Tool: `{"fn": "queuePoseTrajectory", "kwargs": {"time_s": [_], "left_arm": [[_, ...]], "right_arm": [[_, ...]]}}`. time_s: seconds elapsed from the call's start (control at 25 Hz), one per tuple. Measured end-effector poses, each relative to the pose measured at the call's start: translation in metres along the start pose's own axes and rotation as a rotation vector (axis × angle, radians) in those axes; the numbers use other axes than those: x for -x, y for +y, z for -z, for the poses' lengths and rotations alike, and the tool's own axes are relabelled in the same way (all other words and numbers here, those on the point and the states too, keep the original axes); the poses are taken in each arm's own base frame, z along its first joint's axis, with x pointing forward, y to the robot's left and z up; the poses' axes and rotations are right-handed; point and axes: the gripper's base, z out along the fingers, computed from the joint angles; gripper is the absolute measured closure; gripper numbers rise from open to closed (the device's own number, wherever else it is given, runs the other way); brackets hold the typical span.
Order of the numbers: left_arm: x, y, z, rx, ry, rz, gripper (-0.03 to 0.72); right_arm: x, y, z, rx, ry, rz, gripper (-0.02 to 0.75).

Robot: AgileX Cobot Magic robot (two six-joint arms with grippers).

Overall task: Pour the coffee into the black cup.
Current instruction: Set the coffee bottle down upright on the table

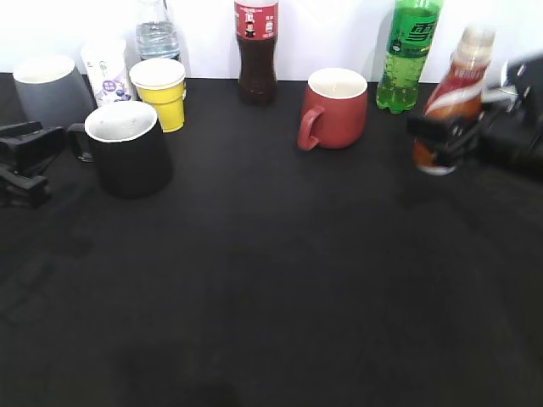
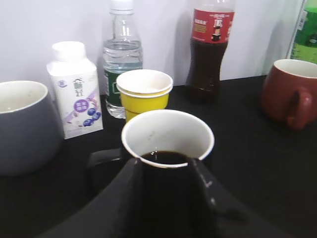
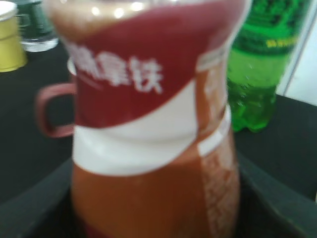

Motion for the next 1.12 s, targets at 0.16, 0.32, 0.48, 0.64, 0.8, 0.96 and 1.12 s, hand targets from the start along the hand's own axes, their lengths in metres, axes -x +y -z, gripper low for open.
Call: {"fn": "queuePoseTrajectory", "kwargs": {"time_s": [0.16,0.32,0.48,0.64,0.8,0.96,1.12], "left_arm": [[0.000,-0.013,-0.002,-0.058,0.003,-0.012,0.448],[0.000,-0.013,-0.002,-0.060,0.002,-0.012,0.448],[0.000,-0.013,-0.002,-0.061,0.000,-0.012,0.448],[0.000,-0.013,-0.002,-0.061,0.000,-0.012,0.448],[0.000,-0.013,-0.002,-0.061,0.000,-0.012,0.448],[-0.001,-0.013,-0.002,-0.058,0.010,-0.011,0.448],[-0.009,-0.011,-0.001,-0.036,0.097,0.019,0.447]], "right_arm": [[-0.028,-0.003,-0.011,0.005,-0.017,-0.005,0.210],[-0.034,-0.003,-0.012,0.006,-0.005,-0.007,0.211],[-0.034,-0.003,-0.012,0.007,-0.003,-0.026,0.143],[-0.036,-0.002,-0.011,0.015,0.042,-0.043,0.127],[-0.028,-0.003,-0.005,-0.009,0.145,-0.025,0.110],[-0.023,0.000,0.003,0.001,0.243,-0.037,0.108],[-0.017,-0.004,0.011,-0.077,0.330,-0.062,0.108]]}}
